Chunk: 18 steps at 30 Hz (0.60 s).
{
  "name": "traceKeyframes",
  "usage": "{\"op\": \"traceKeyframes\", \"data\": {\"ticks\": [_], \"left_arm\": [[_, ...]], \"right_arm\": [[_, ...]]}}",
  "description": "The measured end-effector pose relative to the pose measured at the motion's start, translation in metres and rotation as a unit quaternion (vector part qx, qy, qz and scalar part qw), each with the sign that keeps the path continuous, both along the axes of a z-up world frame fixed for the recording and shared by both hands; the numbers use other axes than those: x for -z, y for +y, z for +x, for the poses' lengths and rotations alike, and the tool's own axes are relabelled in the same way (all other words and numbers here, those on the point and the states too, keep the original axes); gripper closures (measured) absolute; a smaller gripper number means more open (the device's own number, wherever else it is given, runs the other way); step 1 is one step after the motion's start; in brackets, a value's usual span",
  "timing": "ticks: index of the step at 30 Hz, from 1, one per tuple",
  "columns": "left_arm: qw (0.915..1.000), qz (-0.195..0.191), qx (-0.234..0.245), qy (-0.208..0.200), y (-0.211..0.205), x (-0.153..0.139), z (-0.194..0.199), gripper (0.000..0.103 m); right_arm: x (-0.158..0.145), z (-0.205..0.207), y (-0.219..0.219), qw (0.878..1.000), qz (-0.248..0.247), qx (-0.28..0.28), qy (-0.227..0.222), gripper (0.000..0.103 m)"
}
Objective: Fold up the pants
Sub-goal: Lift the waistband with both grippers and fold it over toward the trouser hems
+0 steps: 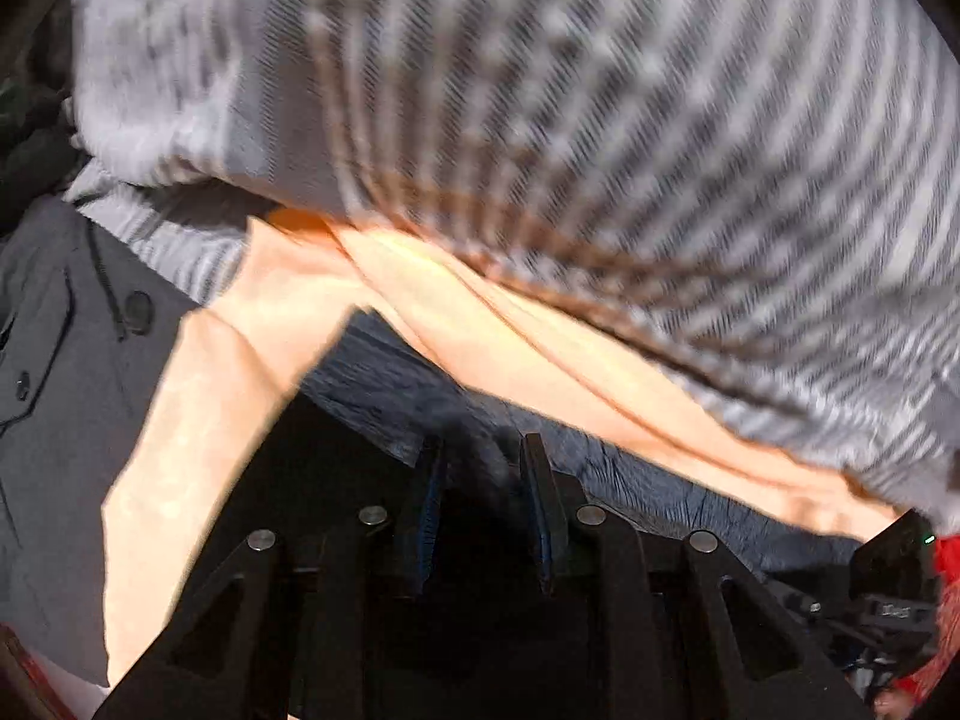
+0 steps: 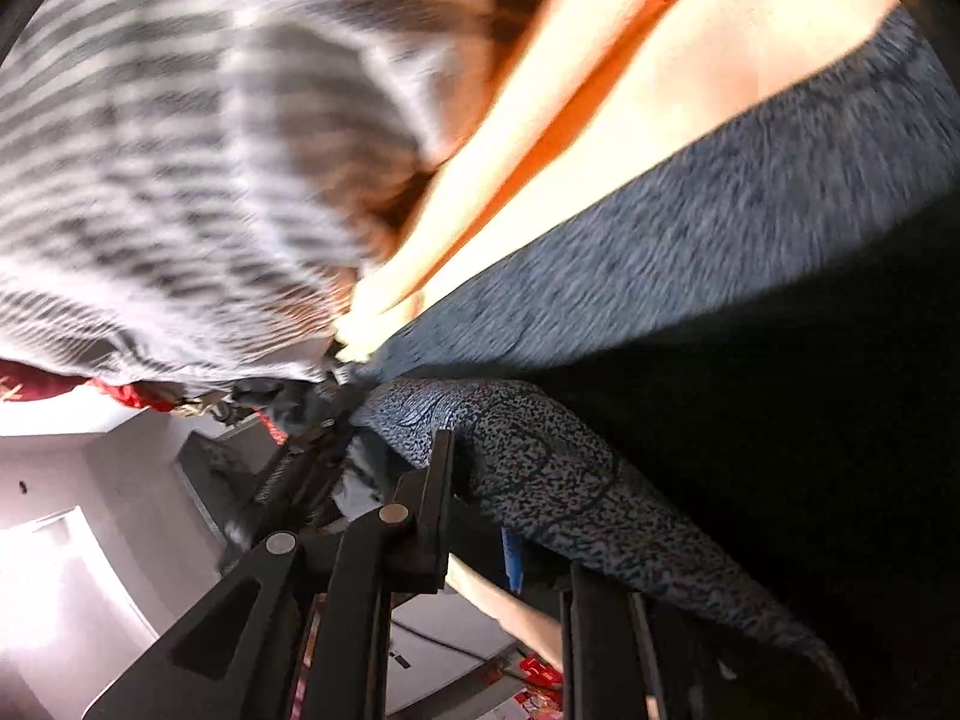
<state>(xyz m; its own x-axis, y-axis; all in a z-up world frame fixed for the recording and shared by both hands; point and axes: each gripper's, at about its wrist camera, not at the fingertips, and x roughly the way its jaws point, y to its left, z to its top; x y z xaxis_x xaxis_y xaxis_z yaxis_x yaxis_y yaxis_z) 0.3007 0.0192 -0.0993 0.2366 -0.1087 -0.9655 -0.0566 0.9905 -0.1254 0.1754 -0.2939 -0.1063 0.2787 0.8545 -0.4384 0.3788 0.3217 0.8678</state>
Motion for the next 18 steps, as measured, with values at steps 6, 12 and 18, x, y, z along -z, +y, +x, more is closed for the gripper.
{"op": "traceKeyframes", "data": {"ticks": [6, 12, 18], "left_arm": [[0.9968, 0.061, 0.025, -0.045, 0.009, -0.034, -0.02, 0.024], [0.9886, 0.1, 0.112, -0.002, -0.043, -0.003, -0.053, 0.024], [0.9825, 0.143, 0.12, 0.01, -0.072, 0.034, -0.063, 0.019]], "right_arm": [[-0.016, 0.011, 0.002, 1.0, 0.009, -0.016, -0.008, 0.022], [-0.099, 0.003, 0.019, 0.989, -0.058, -0.057, -0.12, 0.021], [-0.065, -0.021, 0.059, 0.98, -0.124, -0.143, -0.068, 0.025]]}}
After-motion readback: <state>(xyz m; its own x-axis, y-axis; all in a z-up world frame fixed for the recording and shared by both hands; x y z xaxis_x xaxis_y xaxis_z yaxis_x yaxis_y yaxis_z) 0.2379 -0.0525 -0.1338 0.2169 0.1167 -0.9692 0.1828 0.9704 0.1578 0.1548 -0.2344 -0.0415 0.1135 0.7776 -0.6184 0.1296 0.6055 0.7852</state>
